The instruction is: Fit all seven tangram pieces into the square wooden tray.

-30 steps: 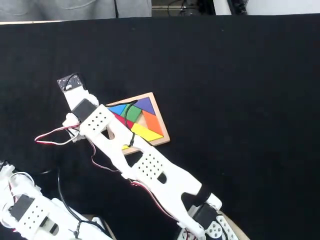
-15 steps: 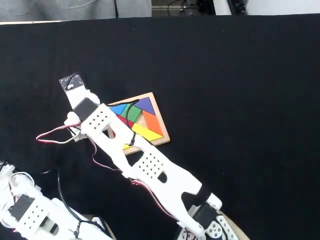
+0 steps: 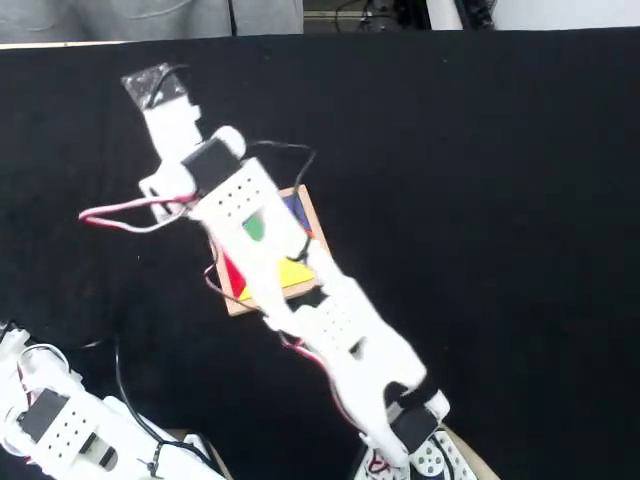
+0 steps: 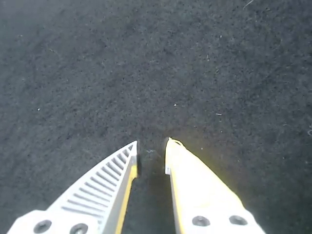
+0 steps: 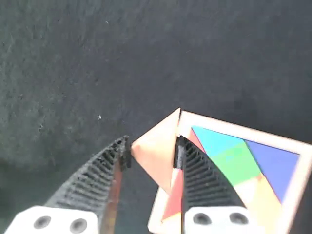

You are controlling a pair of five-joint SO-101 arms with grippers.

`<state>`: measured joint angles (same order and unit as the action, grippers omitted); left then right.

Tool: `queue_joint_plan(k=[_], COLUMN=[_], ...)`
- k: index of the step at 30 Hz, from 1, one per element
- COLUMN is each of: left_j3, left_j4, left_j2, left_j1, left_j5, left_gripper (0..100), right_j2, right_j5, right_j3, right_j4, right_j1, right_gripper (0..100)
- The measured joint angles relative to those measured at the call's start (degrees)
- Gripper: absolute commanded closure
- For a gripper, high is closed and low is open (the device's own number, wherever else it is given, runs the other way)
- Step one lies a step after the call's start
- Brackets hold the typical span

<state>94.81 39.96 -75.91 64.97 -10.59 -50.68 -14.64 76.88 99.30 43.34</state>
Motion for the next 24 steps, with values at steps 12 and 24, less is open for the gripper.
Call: queue_joint_plan(k=[12, 24], left_j3=[0.00, 1.14], left_j4=[0.00, 0.00], left_j2=[0.00, 0.00], left_j1=[0.00, 0.00], left_j5=[0.00, 0.00], left_gripper=[89, 89], right_j2=[35.96, 37.71], right_j5=[0.62, -2.29], right_j3=[-45.98, -85.36], right_j4=[-0.70, -33.85], right_j1=[-8.00, -12.31], right_gripper=[91.3, 91.3])
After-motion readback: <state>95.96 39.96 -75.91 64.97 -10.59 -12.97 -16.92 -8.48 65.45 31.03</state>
